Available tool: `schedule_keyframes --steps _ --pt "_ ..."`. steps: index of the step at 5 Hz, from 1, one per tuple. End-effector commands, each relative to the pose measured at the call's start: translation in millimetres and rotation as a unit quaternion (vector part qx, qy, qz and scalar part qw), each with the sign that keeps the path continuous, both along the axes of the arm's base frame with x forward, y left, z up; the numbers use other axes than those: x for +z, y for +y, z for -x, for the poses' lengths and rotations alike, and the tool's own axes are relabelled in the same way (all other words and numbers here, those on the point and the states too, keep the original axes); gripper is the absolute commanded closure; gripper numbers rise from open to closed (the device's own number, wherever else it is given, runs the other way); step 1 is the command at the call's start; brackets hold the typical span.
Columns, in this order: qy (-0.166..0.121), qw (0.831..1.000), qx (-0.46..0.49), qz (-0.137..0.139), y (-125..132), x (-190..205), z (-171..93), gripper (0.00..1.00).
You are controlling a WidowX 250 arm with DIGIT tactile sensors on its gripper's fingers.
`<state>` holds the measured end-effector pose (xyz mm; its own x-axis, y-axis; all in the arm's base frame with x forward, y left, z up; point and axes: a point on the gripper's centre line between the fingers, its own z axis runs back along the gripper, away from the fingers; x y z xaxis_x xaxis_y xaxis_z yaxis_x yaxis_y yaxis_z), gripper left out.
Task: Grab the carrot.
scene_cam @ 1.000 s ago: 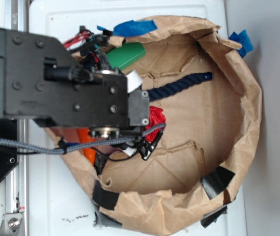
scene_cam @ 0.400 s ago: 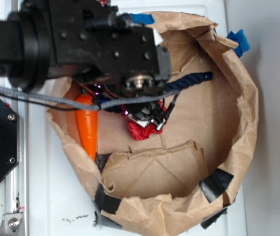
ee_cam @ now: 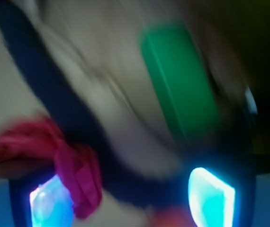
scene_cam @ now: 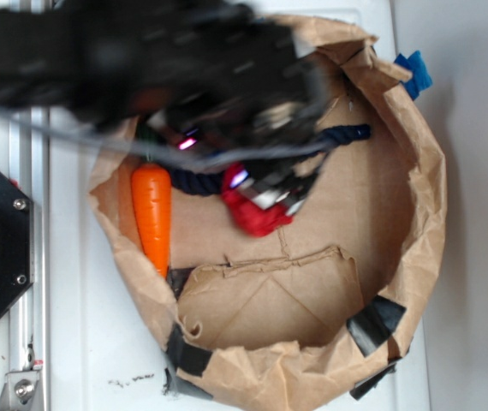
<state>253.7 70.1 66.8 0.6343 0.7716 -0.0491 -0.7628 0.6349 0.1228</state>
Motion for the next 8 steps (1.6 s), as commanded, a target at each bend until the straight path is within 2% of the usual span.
schedule_keyframes --steps 1,2,5,7,8 --pt "-0.046 0.999 -0.022 0.004 4 30 -17 0.0" --pt "-0.043 0.998 -0.033 0.008 -2 30 -12 0.0" --pt "-0.059 0.993 -0.1 0.004 -43 35 24 0.0" --pt "-0.053 0.995 -0.089 0.007 -38 27 34 0.0" --pt "-0.054 0.994 -0.097 0.008 -50 26 52 0.0"
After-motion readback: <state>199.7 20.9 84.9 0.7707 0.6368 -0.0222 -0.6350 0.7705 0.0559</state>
